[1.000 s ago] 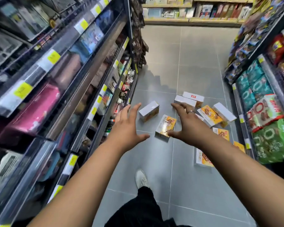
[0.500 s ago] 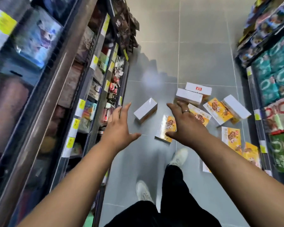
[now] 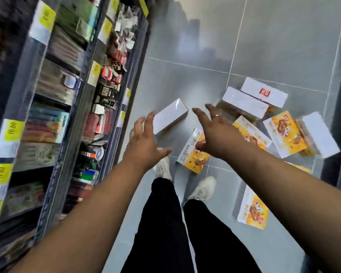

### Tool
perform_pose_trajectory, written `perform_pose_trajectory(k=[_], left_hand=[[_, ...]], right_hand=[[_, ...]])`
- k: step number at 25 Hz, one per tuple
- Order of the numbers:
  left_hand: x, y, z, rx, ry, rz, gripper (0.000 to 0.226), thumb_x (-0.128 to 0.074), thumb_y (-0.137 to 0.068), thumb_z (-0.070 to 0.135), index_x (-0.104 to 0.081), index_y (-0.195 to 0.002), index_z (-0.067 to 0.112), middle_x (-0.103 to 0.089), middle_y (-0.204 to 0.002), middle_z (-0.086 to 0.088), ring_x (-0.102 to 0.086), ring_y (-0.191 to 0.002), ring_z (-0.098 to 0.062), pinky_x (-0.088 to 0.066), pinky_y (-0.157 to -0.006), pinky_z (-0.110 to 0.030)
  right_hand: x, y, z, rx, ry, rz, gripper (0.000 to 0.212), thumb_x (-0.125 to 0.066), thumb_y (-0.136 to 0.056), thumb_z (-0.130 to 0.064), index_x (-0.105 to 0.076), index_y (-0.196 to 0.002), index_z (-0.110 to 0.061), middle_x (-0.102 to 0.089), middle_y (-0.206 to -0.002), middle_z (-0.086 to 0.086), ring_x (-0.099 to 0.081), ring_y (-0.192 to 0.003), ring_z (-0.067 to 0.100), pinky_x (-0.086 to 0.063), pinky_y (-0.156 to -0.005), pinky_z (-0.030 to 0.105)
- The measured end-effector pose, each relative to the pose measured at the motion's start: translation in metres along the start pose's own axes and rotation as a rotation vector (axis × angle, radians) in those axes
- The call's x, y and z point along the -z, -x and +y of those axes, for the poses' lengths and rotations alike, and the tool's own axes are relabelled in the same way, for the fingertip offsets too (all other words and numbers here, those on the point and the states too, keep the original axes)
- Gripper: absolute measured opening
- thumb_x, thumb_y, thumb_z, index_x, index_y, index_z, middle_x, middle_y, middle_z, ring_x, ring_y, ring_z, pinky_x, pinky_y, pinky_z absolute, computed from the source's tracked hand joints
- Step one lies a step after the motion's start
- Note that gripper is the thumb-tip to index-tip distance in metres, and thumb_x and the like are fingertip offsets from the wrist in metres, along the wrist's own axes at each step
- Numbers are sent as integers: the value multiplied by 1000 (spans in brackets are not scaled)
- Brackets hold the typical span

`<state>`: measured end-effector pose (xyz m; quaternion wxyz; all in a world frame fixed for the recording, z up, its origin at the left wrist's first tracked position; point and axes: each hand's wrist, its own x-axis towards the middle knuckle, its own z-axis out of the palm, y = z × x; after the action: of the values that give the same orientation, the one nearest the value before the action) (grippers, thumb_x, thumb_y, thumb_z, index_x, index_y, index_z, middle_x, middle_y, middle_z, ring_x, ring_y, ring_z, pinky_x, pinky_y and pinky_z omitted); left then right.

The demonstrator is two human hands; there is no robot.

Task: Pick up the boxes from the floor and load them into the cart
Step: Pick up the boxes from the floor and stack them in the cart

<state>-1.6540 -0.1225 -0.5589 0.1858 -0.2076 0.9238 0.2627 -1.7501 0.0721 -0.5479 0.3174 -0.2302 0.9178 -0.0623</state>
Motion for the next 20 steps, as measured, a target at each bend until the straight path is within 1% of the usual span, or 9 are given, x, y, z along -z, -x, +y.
perform_pose_trajectory(k=[4,8,10,12,14,17,19,20], left_hand=[[-54,-78,-42,-4,-108,-97,113,-80,-70,48,-6,-152,30,-10,-156,-12,-20,-142,-35,-29,-111,-47],[-118,-161,-110,16,-217,-146,117,-81,-67,52,-6,-153,28,-9,-157,-14,-16,-144,-37,-28,-111,-49],[-148,-188,-139,31,-263,-163,122,-79,-65,60,-2,-153,26,-8,-158,-17,-14,-145,-38,-25,-113,-50],[-181,-211,-165,55,-292,-214,128,-74,-62,69,3,-153,24,-5,-159,-17,-13,-145,-39,-25,-113,-51],[-210,-232,-184,62,-321,-249,130,-71,-60,75,5,-153,23,-5,-159,-15,-18,-143,-41,-29,-111,-52],[-242,-260,-199,53,-385,-207,129,-69,-60,76,6,-151,25,-11,-157,-14,-33,-136,-41,-39,-104,-51],[-256,-274,-204,74,-364,-191,124,-72,-63,70,5,-150,25,-21,-151,-15,-44,-125,-38,-48,-97,-49],[-260,-280,-206,84,-344,-203,121,-74,-65,66,2,-149,24,-27,-145,-16,-50,-117,-37,-51,-92,-49]], right_hand=[[-55,-90,29,30,78,-28,109,-80,-73,-36,-5,-152,-31,-2,-160,11,-42,-127,42,-47,-95,49],[-133,-190,51,53,132,-68,111,-81,-71,-32,-6,-152,-28,-2,-160,12,-38,-128,44,-45,-96,52],[-164,-228,57,63,158,-82,112,-82,-70,-30,-5,-152,-29,-1,-160,11,-37,-128,45,-46,-94,52],[-193,-267,58,72,171,-120,113,-81,-71,-26,-3,-152,-30,3,-161,8,-35,-130,44,-46,-93,52],[-218,-304,59,108,180,-114,112,-79,-72,-22,-1,-152,-31,7,-161,5,-35,-130,43,-48,-92,52],[-240,-354,65,151,165,-83,109,-75,-76,-14,1,-153,-27,10,-162,2,-40,-128,44,-46,-96,51],[-246,-378,68,149,177,-69,106,-73,-75,-11,-4,-153,-26,3,-161,3,-48,-118,44,-47,-90,48],[-250,-386,69,156,188,-52,102,-72,-74,-9,-9,-152,-26,-5,-159,6,-53,-108,44,-48,-85,47]])
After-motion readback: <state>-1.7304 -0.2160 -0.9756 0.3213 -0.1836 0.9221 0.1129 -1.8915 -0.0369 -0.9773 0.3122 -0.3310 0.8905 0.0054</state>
